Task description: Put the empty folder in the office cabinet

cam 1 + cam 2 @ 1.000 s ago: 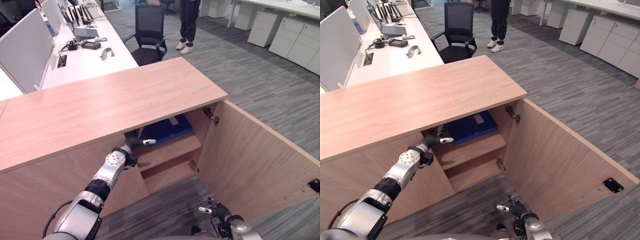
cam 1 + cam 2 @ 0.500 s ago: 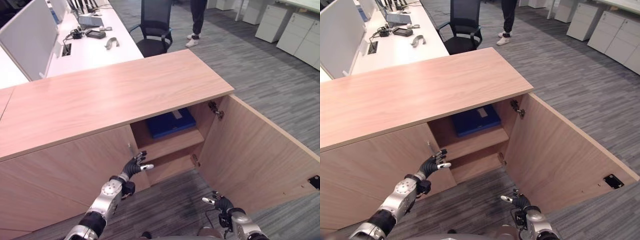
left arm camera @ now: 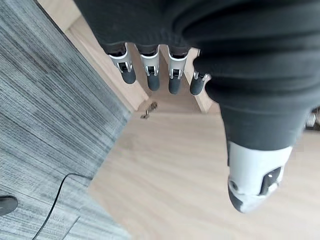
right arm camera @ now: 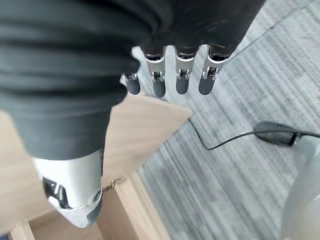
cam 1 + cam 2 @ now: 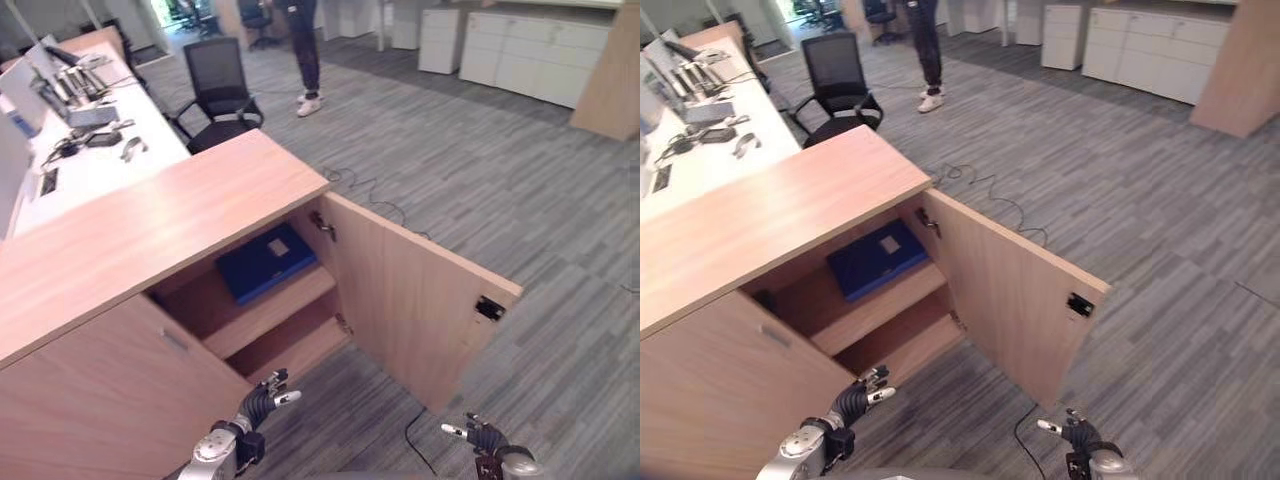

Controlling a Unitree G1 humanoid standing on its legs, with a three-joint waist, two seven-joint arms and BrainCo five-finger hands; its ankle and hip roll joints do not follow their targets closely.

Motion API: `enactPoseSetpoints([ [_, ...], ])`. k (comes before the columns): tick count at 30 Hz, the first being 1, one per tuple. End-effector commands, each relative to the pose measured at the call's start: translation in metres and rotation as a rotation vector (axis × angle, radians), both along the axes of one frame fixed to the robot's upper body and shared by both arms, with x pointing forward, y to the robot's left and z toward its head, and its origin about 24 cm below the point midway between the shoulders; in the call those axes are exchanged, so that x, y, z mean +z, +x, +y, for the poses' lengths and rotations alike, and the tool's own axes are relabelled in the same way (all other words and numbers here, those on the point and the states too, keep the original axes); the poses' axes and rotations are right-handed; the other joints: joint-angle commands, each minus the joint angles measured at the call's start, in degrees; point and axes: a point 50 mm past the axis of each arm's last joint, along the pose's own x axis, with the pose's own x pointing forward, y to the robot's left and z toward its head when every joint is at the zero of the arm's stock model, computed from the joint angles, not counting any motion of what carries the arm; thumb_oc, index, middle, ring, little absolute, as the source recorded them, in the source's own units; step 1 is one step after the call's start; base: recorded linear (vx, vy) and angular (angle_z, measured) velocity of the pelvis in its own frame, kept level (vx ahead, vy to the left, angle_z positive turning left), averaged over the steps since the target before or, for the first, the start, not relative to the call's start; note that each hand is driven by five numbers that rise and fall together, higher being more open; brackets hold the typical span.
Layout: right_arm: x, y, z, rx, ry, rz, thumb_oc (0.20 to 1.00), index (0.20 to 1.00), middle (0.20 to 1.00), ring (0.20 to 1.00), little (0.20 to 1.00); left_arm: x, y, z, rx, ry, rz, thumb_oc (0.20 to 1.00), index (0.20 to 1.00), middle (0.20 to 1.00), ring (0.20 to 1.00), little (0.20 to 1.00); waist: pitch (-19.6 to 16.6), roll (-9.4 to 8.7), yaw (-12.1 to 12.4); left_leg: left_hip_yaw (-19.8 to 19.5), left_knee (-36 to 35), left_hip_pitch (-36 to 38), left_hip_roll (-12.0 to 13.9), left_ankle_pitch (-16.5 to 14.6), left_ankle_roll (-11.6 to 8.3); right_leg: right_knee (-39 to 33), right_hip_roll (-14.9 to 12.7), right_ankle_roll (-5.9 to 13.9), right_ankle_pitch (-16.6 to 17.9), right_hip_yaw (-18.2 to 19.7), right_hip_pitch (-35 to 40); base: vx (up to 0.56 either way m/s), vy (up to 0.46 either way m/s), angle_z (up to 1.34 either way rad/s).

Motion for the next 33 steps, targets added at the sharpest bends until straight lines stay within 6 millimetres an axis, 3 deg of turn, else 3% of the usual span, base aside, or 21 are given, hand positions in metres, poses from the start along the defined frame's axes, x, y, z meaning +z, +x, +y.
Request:
enactPoseSetpoints([
  [1, 0.015, 0.047, 0.003, -0.002, -0.002, -0.130, 1.000, 1.000, 1.000, 1.000, 1.000, 0.014, 0.027, 0.006, 0.029, -0.003, -0.096, 1.000, 1.000, 1.000, 1.000, 1.000, 4.3, -0.84, 0.8, -6.1, -0.4, -5.2, -4.3, -1.8, 0.51, 0.3, -2.5, 3.35, -4.7, 4.9, 1.3, -0.13, -0.083, -0.66],
  [3, 0.018, 0.050, -0.005, -0.006, -0.021, -0.127, 1.000, 1.000, 1.000, 1.000, 1.000, 0.012, 0.025, 0.006, 0.034, 0.000, -0.094, 1.000, 1.000, 1.000, 1.000, 1.000, 4.7, -1.71, 0.7, -12.3, 2.7, -4.4, -7.0, -5.7, 1.40, 0.6, -3.0, 3.15, -3.7, 7.5, -0.7, -0.11, -0.088, -0.82],
  [5, 0.020, 0.051, -0.010, -0.023, -0.027, -0.127, 1.000, 1.000, 1.000, 1.000, 1.000, 0.011, 0.023, 0.007, 0.036, 0.000, -0.086, 1.000, 1.000, 1.000, 1.000, 1.000, 4.3, -2.20, 0.7, -15.7, 4.9, -2.9, -9.4, -8.9, 2.13, 0.7, -3.1, 3.00, -2.9, 9.2, -2.5, -0.09, -0.082, -0.85],
  [7, 0.020, 0.048, -0.015, -0.056, -0.029, -0.119, 1.000, 1.000, 1.000, 1.000, 1.000, 0.007, 0.019, 0.007, 0.038, -0.002, -0.064, 1.000, 1.000, 1.000, 1.000, 1.000, 3.6, -2.08, -0.1, -15.7, 5.1, -1.0, -10.4, -11.3, 2.70, 0.6, -2.9, 3.08, -2.7, 9.7, -3.4, -0.03, -0.033, -0.59],
  [11, 0.019, 0.041, -0.022, -0.139, -0.016, -0.124, 1.000, 1.000, 1.000, 1.000, 1.000, 0.001, 0.013, 0.009, 0.020, 0.028, -0.031, 1.000, 1.000, 1.000, 1.000, 1.000, 2.4, -0.99, -1.8, -11.5, 1.4, 1.3, -9.8, -13.1, 3.34, 0.9, -2.2, 3.44, -3.0, 10.1, -3.0, 0.04, 0.006, -0.06],
  [17, 0.030, 0.053, -0.035, -0.217, -0.017, -0.196, 1.000, 1.000, 1.000, 1.000, 1.000, -0.004, 0.007, 0.016, -0.002, 0.074, 0.001, 1.000, 1.000, 1.000, 1.000, 1.000, 2.1, -2.15, -1.9, -10.7, -2.2, 3.7, -11.0, -13.6, 3.90, 1.3, -3.1, 4.14, -2.0, 10.0, -2.4, 0.05, 0.035, 0.05],
  [24, 0.056, 0.082, -0.051, -0.224, -0.045, -0.302, 1.000, 1.000, 1.000, 1.000, 1.000, -0.010, -0.004, 0.027, -0.028, 0.125, 0.051, 1.000, 1.000, 1.000, 1.000, 1.000, 1.0, -3.73, -0.6, -10.9, -5.8, 5.7, -11.4, -13.4, 4.49, 1.6, -3.5, 4.79, -1.6, 9.0, -1.8, 0.03, 0.025, 0.03],
  [33, 0.079, 0.118, -0.049, -0.157, -0.068, -0.378, 1.000, 1.000, 1.000, 1.000, 1.000, -0.007, -0.001, 0.039, -0.027, 0.163, 0.049, 1.000, 1.000, 1.000, 1.000, 1.000, -0.1, -5.54, 1.8, -12.9, -6.6, 5.6, -11.5, -13.4, 4.81, 1.6, -3.7, 4.91, -1.6, 6.9, -0.8, 0.01, 0.005, 0.11],
])
